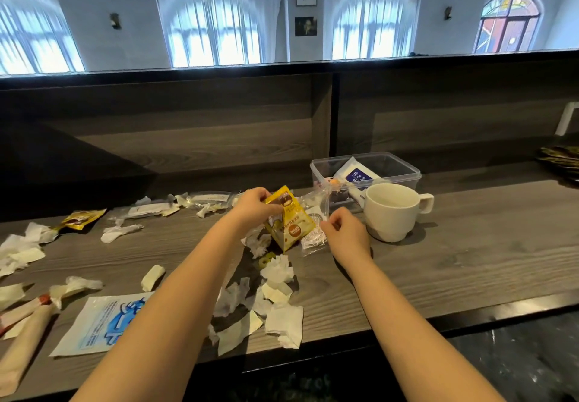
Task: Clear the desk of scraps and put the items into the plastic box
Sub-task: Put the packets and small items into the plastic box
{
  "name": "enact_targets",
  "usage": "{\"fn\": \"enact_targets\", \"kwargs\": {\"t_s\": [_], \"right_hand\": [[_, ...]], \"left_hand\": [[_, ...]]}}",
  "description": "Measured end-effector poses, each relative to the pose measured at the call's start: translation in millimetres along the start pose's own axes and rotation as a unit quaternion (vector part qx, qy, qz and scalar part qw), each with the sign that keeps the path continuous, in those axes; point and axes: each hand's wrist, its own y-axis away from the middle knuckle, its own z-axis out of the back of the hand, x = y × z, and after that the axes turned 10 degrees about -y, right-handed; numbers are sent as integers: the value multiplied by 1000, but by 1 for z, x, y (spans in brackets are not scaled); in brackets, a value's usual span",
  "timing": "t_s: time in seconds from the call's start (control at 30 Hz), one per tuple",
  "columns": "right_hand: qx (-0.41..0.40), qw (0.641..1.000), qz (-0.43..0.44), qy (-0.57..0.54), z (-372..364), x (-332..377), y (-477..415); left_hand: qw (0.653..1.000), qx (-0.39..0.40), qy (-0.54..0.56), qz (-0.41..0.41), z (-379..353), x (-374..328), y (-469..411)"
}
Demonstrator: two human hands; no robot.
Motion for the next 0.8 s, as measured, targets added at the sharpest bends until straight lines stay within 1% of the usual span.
{"fn": "enact_targets", "kwargs": {"t_s": [0.23, 0.43, 0.53, 0.63, 0.73, 0.8], "right_hand": [[-55, 993, 75, -76, 2, 8, 8], [-91, 978, 101, -159, 5, 16, 14], [-118, 971, 131, -161, 12, 29, 13], [-122, 968, 153, -158, 24, 51, 1], [-129, 971, 145, -138, 41, 66, -23], [-135, 975, 147, -102, 54, 71, -44]], "left_hand": [[994, -94, 51, -26, 18, -3, 8], [987, -146, 50, -32, 25, -7, 16], [983, -175, 49, -40, 31, -13, 15], [978, -198, 53, -49, 33, -25, 13], [975, -200, 62, -69, 33, -42, 6], [973, -206, 66, -80, 31, -53, -3]]}}
